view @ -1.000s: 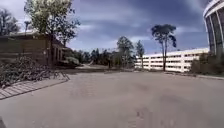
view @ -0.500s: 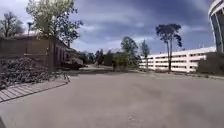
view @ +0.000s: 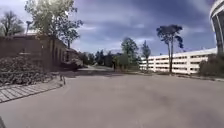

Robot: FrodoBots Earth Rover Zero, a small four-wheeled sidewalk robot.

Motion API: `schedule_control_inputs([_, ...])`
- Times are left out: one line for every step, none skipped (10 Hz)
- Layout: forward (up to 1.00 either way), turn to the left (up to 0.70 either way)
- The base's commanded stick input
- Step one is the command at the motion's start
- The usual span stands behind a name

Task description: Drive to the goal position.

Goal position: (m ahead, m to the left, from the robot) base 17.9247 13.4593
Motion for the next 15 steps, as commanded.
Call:
schedule_control_inputs([0.7, 0.06])
schedule_control_inputs([0.7, 0.06])
schedule_control_inputs([0.7, 0.06])
schedule_control_inputs([0.7, 0.06])
schedule_control_inputs([0.7, 0.06])
schedule_control_inputs([0.7, 0.06])
schedule_control_inputs([0.7, 0.06])
schedule_control_inputs([0.7, 0.06])
schedule_control_inputs([0.7, 0.06])
schedule_control_inputs([0.7, 0.06])
schedule_control_inputs([0.7, 0.06])
schedule_control_inputs([0.7, 0.06])
schedule_control_inputs([0.7, 0.06])
schedule_control_inputs([0.7, 0.06])
schedule_control_inputs([0.7, 0.06])
